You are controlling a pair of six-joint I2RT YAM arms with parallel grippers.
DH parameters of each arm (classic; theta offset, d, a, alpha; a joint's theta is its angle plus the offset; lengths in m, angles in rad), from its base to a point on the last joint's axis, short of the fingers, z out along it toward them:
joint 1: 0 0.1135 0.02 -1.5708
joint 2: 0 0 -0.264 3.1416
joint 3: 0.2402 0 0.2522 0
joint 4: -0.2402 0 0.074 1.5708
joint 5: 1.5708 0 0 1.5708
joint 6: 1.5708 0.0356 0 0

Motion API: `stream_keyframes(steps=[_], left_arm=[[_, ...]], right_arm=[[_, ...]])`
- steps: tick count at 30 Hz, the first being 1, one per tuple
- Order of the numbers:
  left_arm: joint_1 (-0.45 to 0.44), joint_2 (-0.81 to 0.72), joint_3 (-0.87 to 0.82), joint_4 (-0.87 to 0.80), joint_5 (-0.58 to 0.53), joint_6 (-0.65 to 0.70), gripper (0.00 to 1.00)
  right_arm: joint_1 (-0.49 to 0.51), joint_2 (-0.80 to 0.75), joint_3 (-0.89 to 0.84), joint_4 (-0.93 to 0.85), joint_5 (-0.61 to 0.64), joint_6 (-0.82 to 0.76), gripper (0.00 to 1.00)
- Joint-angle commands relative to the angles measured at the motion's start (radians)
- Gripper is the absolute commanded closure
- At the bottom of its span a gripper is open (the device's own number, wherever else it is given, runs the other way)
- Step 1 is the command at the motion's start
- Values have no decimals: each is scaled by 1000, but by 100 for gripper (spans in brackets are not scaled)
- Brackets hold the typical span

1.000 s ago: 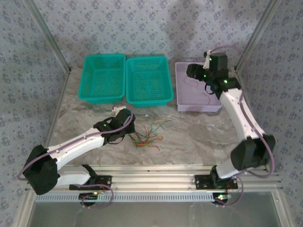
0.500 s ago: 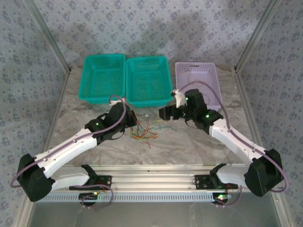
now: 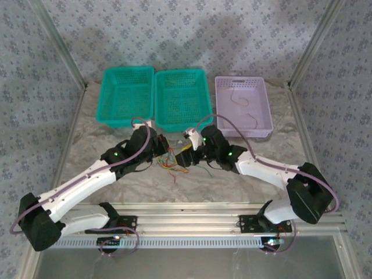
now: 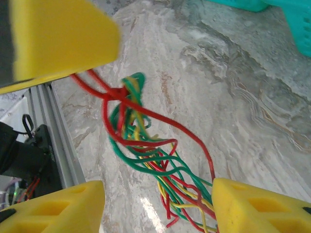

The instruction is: Untangle the cables

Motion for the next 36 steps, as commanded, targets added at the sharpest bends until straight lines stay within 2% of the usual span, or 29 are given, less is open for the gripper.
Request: stream_keyframes(steps=[1, 6, 11, 23, 29, 32, 36], left_arm=[[-5, -15, -3, 37, 19, -20, 100], [-5, 2, -5, 35, 23, -23, 100], [-5, 9, -5, 41, 25, -26, 100], [-5, 15, -3, 39, 22, -27, 100], [-5, 5, 3, 24, 7, -17, 100], [-5, -1, 9, 7, 0, -8, 100], [-4, -31, 24, -40, -33, 23, 100]], right_arm=[[50, -16, -23, 92, 111, -65, 43], [74, -30, -41, 165, 169, -72, 53], [74, -4, -35, 200, 211, -62, 59], [97, 45, -5, 204, 188, -54, 60], [97, 33, -18, 191, 232, -60, 80], [89, 10, -19, 169, 257, -75, 99], [59, -48, -33, 95, 294, -103, 100]])
